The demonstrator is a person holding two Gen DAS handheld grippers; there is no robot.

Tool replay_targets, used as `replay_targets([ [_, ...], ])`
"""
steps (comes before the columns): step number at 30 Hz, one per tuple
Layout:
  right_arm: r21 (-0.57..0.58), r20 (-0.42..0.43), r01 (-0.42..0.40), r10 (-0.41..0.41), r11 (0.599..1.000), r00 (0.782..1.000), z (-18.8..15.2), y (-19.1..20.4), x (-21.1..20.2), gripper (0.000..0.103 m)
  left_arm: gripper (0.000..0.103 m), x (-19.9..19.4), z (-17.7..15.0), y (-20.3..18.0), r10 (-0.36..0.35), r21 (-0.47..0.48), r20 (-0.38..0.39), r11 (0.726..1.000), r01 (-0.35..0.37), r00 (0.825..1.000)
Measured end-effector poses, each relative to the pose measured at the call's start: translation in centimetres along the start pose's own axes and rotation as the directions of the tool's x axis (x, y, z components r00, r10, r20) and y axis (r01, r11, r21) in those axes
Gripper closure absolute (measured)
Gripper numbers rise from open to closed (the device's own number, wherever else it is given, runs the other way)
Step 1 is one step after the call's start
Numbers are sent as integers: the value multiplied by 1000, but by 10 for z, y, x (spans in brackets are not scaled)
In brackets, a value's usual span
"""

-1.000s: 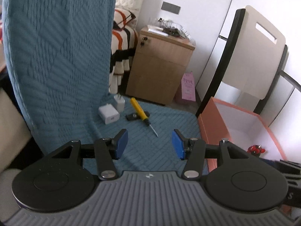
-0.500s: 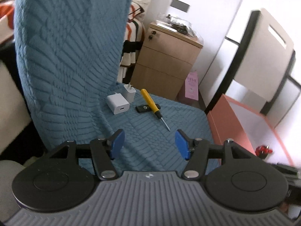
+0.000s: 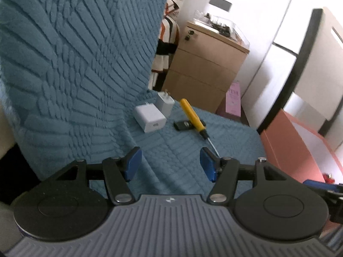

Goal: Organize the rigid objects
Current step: 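Move both tools back toward the yellow screwdriver and white charger, then close the right gripper on the yellow screwdriver shaft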

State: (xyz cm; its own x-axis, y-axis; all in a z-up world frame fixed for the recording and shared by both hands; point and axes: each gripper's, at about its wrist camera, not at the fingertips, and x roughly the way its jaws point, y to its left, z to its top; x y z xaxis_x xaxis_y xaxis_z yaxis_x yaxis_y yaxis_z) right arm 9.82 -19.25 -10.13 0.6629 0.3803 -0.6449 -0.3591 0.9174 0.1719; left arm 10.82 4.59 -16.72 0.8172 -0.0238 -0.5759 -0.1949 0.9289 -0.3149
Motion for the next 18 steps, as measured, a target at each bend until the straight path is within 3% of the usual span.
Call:
replay_targets([
  [2, 2, 0, -4, 4, 1000, 1000, 6, -3, 7, 47, 20, 8, 4, 4, 8, -14, -1, 1000, -8, 1000],
  [8, -36, -21, -2, 1, 999, 1000, 21, -6, 34, 47, 20, 33, 6, 6, 1, 0, -44, 1000, -1, 999],
  [18, -113, -108, -66, 54, 991, 993, 26, 6, 84, 48, 20, 83, 23, 13, 42, 39, -64, 998, -40, 997],
])
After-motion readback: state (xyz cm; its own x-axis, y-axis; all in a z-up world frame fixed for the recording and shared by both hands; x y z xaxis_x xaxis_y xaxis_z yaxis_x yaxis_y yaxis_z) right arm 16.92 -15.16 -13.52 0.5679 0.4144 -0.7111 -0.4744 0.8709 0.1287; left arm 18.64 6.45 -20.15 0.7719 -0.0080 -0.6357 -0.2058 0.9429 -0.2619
